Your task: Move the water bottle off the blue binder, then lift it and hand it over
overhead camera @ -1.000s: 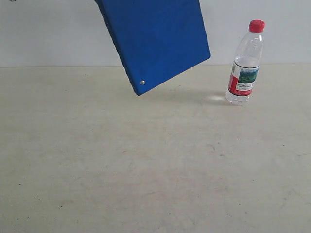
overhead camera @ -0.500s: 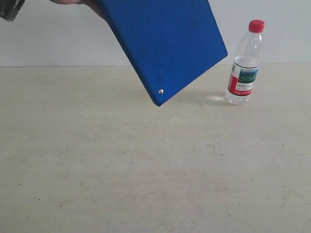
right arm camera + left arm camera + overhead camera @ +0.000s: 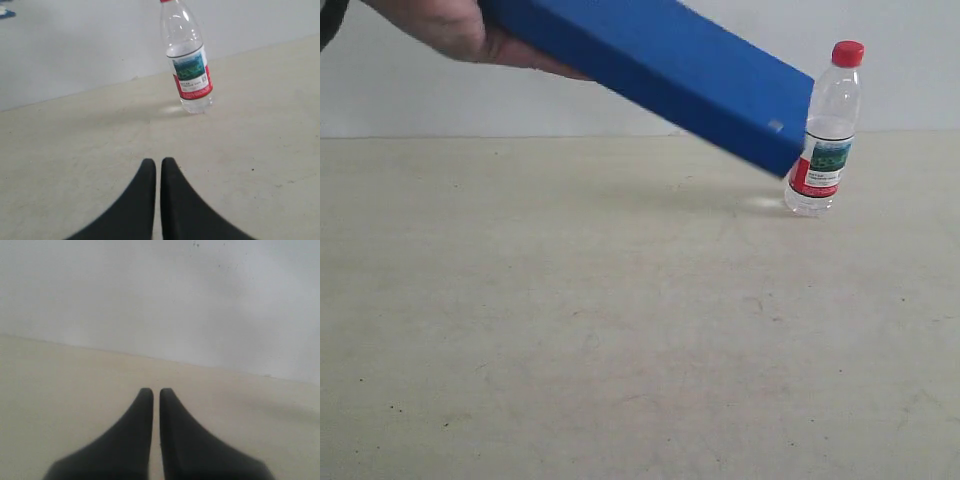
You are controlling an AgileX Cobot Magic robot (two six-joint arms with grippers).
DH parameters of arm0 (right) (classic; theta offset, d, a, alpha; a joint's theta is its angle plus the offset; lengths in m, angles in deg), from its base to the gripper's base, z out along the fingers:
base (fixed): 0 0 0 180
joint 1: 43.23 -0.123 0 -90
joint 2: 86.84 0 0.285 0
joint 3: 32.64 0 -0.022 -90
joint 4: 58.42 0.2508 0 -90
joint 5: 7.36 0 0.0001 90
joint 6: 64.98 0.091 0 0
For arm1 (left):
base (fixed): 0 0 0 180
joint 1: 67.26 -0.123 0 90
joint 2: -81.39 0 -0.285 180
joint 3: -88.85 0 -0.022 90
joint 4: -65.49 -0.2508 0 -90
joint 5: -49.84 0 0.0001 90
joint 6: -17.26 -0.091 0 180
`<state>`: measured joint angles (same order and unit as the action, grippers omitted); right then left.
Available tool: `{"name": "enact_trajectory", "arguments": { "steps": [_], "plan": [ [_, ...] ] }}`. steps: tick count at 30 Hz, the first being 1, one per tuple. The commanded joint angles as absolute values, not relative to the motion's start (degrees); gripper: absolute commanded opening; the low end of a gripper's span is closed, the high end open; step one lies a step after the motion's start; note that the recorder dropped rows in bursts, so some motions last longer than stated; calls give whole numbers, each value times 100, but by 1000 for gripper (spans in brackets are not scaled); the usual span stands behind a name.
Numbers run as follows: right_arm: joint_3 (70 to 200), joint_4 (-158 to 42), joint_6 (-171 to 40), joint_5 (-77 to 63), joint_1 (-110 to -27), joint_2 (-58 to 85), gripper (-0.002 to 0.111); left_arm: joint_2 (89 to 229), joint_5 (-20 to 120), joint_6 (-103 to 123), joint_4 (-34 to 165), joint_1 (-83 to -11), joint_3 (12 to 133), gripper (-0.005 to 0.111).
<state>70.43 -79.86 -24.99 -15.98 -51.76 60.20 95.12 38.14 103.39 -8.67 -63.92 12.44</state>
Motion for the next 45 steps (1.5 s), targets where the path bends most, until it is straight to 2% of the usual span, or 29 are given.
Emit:
{"name": "enact_trajectory", "arguments": {
  "steps": [1, 10, 16, 20, 26, 30, 45],
  "plan": [
    [7014, -7974, -2303, -1468, -5174, 6014, 0, 9471, 3802, 10384, -408, -6361, 1172, 5],
    [7014, -7974, -2303, -1452, -5174, 6029, 0, 9471, 3802, 10383, -945, -6361, 1172, 5],
    [7014, -7974, -2303, -1347, -4821, 7261, 0, 9471, 3802, 10383, -945, -6361, 1172, 5],
    [7014, -7986, -2432, -574, -4596, 8537, 0, 9471, 3802, 10383, -945, -6361, 1172, 5],
    [7014, -8078, -4280, -112, -4498, 8537, 0, 9390, 3790, 10383, -944, -6361, 1163, 5],
    [7014, -7574, -4719, 1500, -4498, 8537, 0, 9390, 3803, 10383, -944, -6361, 1163, 5],
    [7014, -6031, -5662, 1490, -4508, 8537, 0, 9376, 3819, 10383, -944, -6361, 1163, 5]
  ]
}}
